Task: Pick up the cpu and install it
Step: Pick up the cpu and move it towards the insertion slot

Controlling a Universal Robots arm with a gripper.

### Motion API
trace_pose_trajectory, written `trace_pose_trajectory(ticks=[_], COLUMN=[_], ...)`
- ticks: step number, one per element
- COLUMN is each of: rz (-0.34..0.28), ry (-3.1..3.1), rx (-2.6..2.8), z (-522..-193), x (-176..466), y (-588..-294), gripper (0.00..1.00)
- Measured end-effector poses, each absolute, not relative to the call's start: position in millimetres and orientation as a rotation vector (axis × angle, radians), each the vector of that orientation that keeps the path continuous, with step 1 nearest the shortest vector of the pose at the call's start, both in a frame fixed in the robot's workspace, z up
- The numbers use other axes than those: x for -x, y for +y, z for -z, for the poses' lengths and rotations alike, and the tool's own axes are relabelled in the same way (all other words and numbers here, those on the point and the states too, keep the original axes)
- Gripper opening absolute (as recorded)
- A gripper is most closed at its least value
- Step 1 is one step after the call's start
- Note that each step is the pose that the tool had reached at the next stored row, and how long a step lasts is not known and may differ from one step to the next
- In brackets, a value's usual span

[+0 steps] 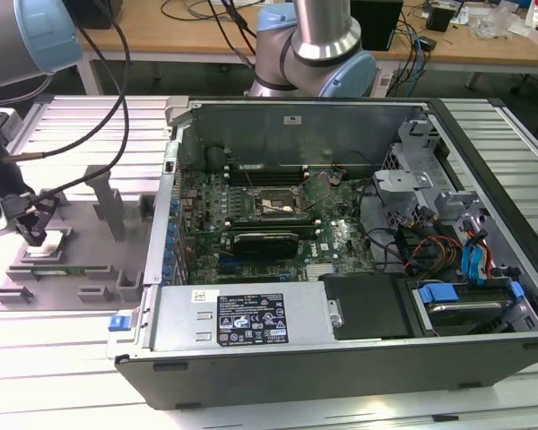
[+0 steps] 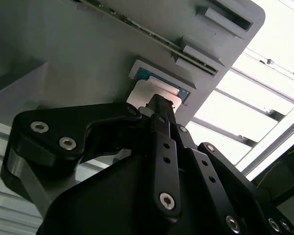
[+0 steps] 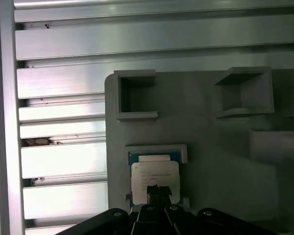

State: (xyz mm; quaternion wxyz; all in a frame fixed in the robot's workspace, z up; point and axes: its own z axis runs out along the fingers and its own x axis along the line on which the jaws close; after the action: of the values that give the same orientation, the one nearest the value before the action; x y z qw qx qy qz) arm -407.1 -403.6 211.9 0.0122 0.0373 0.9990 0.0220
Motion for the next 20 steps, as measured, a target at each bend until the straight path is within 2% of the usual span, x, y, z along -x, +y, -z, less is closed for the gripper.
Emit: trace_pose_trajectory(ticks=[4,5,6,7,8,10,11,13,20], rz=[-0.069,-0.069,-0.069,-0.069,-0.069,-0.069,-0.069,-0.069,-0.068], ry=[3.114,3.114,3.114,3.114,3.114,3.114,3.114,3.114,3.134], rx=[-0.117,-0.117,-0.117,-0.117,-0.117,-0.117,-0.117,-0.117,-0.113], z=[-211.5,-211.4,-211.3,-211.3,-211.2,-211.1,-211.0,-209.1,-202.5], x=[407.1,407.1,407.1,407.1,407.1,407.1,407.1,406.5,399.8], y=[-403.4,-403.4,-403.4,-403.4,-403.4,-403.3,-403.3,-403.1,-403.1], gripper=[0.11,0.16,0.36,0.42,0.42,0.54,0.66,0.78,0.78])
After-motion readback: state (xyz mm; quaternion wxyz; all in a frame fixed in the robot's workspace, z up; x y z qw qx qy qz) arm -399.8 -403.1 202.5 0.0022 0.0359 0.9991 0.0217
